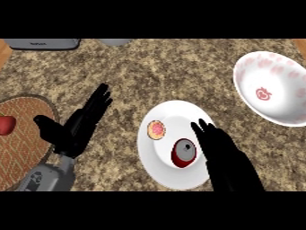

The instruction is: Pick the can from the plate and place it in the bowl

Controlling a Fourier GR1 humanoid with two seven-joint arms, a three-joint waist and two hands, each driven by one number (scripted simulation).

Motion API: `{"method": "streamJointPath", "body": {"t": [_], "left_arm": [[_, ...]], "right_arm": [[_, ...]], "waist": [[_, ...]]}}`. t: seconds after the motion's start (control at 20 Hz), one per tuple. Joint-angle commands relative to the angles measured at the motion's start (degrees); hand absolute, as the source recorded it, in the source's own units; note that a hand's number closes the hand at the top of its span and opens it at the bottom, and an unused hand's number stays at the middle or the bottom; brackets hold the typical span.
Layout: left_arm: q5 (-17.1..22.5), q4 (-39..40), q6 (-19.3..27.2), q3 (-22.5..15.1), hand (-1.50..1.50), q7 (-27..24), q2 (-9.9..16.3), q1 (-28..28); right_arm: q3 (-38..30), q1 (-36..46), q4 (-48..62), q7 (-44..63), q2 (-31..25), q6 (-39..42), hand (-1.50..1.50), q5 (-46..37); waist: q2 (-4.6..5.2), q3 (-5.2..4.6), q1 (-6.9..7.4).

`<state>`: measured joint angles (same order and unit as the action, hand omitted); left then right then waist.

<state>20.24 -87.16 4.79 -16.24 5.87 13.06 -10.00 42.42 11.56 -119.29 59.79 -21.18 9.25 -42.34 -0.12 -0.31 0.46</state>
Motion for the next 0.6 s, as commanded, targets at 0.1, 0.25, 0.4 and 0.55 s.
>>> {"method": "streamJointPath", "body": {"t": [0.1, 0.25, 0.4, 0.55], "left_arm": [[0.8, 0.96, -1.72, 1.42, 0.0, 0.01, 0.33, -0.7], [1.44, -2.12, -1.62, 1.88, 0.0, 1.61, 1.26, 1.25], [0.29, -2.0, -1.33, 0.85, 0.0, 1.26, 0.55, 1.39], [-0.5, -2.09, -1.46, -0.33, 0.0, -0.27, -0.26, 3.92]], "right_arm": [[-2.21, 7.63, 7.35, 14.76, 9.91, 11.03, -1.5, 3.33], [-0.8, 6.92, 6.49, 19.41, 12.14, 12.17, -1.5, 1.24], [-2.75, 8.48, 14.44, 17.71, 14.58, 11.81, -1.5, 1.27], [-1.37, 6.22, 13.32, 19.86, 15.16, 14.79, -1.5, 1.39]], "waist": [[0.26, 0.13, 0.34], [-0.11, 0.16, 0.12], [0.12, 0.19, 0.4], [-0.12, 0.17, -0.14]]}}
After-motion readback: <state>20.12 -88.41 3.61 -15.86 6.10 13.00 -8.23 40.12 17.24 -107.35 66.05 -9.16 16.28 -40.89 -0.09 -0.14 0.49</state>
